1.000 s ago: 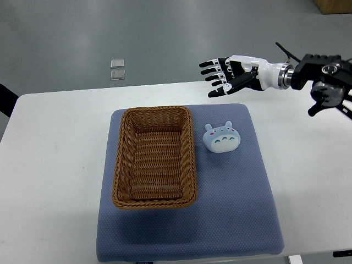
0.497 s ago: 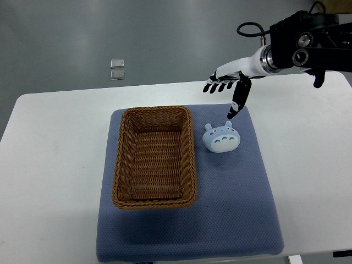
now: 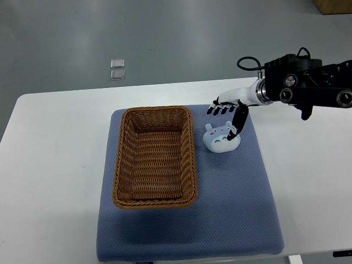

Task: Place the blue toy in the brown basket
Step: 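Lower the right hand onto the blue plush toy and close fingers, then lift the toy with the right hand and carry it over the basket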

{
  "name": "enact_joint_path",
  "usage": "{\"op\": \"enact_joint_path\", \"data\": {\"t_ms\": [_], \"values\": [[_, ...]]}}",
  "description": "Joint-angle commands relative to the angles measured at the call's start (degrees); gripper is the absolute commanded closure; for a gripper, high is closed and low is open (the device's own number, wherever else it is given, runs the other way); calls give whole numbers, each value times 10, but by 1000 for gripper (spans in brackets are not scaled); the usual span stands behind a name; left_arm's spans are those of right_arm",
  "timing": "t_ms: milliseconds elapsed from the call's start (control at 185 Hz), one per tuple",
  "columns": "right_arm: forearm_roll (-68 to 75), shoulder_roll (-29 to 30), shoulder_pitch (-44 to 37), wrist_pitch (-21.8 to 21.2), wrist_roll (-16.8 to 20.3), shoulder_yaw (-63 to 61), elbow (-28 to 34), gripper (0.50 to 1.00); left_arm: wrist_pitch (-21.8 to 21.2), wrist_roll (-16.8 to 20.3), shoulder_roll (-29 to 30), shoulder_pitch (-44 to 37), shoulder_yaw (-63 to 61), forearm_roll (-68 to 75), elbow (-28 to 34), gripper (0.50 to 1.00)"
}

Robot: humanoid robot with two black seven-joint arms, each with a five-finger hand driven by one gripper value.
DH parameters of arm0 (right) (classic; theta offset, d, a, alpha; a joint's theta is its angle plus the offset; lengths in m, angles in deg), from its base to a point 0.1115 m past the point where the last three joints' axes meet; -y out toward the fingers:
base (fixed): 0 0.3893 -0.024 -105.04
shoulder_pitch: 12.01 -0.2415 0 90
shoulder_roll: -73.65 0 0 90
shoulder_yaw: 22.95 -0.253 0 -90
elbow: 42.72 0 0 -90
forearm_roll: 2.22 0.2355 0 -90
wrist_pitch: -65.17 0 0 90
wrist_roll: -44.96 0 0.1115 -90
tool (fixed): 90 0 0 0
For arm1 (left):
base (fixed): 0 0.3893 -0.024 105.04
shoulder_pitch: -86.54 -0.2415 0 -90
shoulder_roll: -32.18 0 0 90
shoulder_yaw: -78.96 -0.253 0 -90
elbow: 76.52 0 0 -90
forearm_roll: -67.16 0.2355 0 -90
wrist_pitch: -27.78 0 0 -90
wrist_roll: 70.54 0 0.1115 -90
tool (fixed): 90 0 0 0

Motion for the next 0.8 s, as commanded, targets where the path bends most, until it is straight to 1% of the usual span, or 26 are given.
{"op": "enact_joint_path", "data": {"t_ms": [0, 422, 530, 584, 605, 611, 632, 665, 670, 676, 681, 686, 692, 697, 703, 708, 714, 719, 724, 730, 735, 741, 746, 751, 768, 795], "values": [[-3, 6, 20, 3, 0, -2, -12, 599, 0, 0, 0, 1, 0, -1, 1, 500], [-29, 30, 62, 27, 0, -4, -49, 619, 0, 0, 0, 1, 0, -1, 1, 500], [-32, 38, 70, 31, 0, -4, -56, 650, 0, 0, 0, 0, 0, -1, 2, 500], [-35, 40, 73, 32, 0, -4, -56, 677, 0, 0, 0, 0, 0, -1, 2, 500], [-36, 42, 74, 32, 0, -4, -56, 697, 0, 0, 0, 1, 0, -1, 2, 500], [-36, 42, 74, 32, -1, -4, -57, 709, 0, 0, 0, 0, 0, -1, 2, 500], [-38, 43, 74, 32, -1, -4, -58, 718, 0, 0, 0, 0, 0, -1, 2, 500], [-42, 44, 75, 32, -1, -4, -60, 754, 0, 0, 0, 0, 1, -1, 2, 500], [-43, 44, 75, 32, -2, -4, -61, 766, 0, 0, 0, 0, 1, -1, 2, 500], [-43, 44, 75, 32, -2, -4, -61, 767, 0, 0, 0, 0, 1, -1, 2, 500], [-44, 45, 76, 32, -3, -4, -62, 783, 0, 0, 0, 0, 1, -1, 2, 500], [-44, 45, 76, 32, -3, -4, -62, 783, 0, 0, 0, 0, 1, -1, 2, 500], [-46, 45, 76, 32, -3, -4, -62, 799, 0, 0, 0, 0, 1, -1, 2, 500], [-46, 45, 76, 32, -3, -4, -62, 799, 0, 0, 0, 0, 1, -1, 2, 500], [-47, 45, 77, 33, -3, -4, -62, 817, 0, 0, 0, 0, 1, -1, 2, 500], [-47, 45, 77, 33, -3, -4, -62, 818, 0, 0, 0, 1, 1, -1, 2, 500], [-48, 45, 78, 33, -4, -4, -62, 836, 0, 0, 0, 0, 1, -1, 2, 500], [-48, 45, 78, 33, -4, -4, -62, 836, 0, 0, 0, 0, 1, -1, 2, 500], [-50, 45, 78, 33, -4, -4, -63, 854, 0, 0, 0, 0, 1, -1, 2, 500], [-50, 45, 78, 33, -4, -4, -63, 854, 0, 0, 0, 0, 1, -1, 2, 500], [-50, 45, 79, 33, -4, -4, -63, 871, 0, 0, 0, 0, 1, -1, 2, 500], [-50, 45, 79, 33, -4, -4, -63, 871, 0, 0, 0, 0, 1, -1, 2, 500], [-51, 45, 79, 33, -4, -4, -63, 885, 0, 0, 0, 0, 1, -1, 3, 500], [-51, 45, 79, 33, -4, -4, -63, 885, 0, 0, 0, 0, 1, -1, 3, 500], [-53, 45, 79, 34, -4, -4, -63, 908, 0, 0, 0, 0, 1, -1, 3, 500], [-55, 45, 79, 35, -4, -4, -63, 922, 0, 0, 0, 0, 1, -1, 3, 500]]}}
